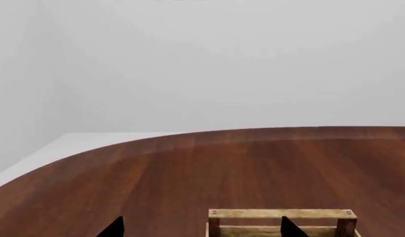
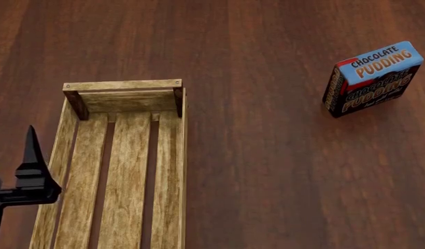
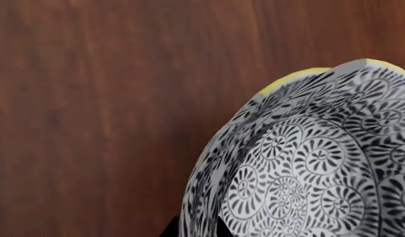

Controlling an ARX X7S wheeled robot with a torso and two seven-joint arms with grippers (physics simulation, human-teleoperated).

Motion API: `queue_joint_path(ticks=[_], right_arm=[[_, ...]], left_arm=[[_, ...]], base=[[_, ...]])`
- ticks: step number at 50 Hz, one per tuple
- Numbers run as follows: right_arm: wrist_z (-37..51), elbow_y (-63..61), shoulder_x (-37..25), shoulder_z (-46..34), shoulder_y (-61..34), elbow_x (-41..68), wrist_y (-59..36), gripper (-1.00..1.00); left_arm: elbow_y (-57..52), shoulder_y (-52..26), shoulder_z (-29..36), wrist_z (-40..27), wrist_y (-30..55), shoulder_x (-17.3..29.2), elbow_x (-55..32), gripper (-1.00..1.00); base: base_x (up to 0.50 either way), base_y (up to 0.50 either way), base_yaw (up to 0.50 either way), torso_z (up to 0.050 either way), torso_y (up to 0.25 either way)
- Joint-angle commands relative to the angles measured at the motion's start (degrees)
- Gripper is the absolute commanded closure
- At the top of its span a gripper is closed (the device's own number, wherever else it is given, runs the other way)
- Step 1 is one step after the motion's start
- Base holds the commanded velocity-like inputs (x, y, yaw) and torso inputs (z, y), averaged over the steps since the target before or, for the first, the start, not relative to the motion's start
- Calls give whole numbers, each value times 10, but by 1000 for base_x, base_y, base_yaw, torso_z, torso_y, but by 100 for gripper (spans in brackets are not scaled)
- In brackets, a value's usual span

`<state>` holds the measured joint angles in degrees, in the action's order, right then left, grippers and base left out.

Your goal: Stack the left bowl on the right bowl and place them in the tray.

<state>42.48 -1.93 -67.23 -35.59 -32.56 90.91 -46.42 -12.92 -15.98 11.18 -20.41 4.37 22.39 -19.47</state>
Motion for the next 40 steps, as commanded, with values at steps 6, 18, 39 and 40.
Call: queue_joint_path(ticks=[6,18,39,40], right_arm=[[58,-80,-29,22,-56,18,-50,100],[77,-103,-22,23,-89,19,-78,100],[146,-119,31,6,-204,65,-184,100],[149,-118,35,4,-211,67,-190,100]], left_arm=[[-10,2,-4,-3,1,4,-7,-100],[-31,6,-10,-10,12,11,-15,-100],[-67,21,-26,-20,16,25,-29,-100],[-68,22,-28,-21,14,25,-30,-100]], base=[[0,0,0,0,0],[0,0,0,0,0],[0,0,0,0,0],[0,0,0,0,0]])
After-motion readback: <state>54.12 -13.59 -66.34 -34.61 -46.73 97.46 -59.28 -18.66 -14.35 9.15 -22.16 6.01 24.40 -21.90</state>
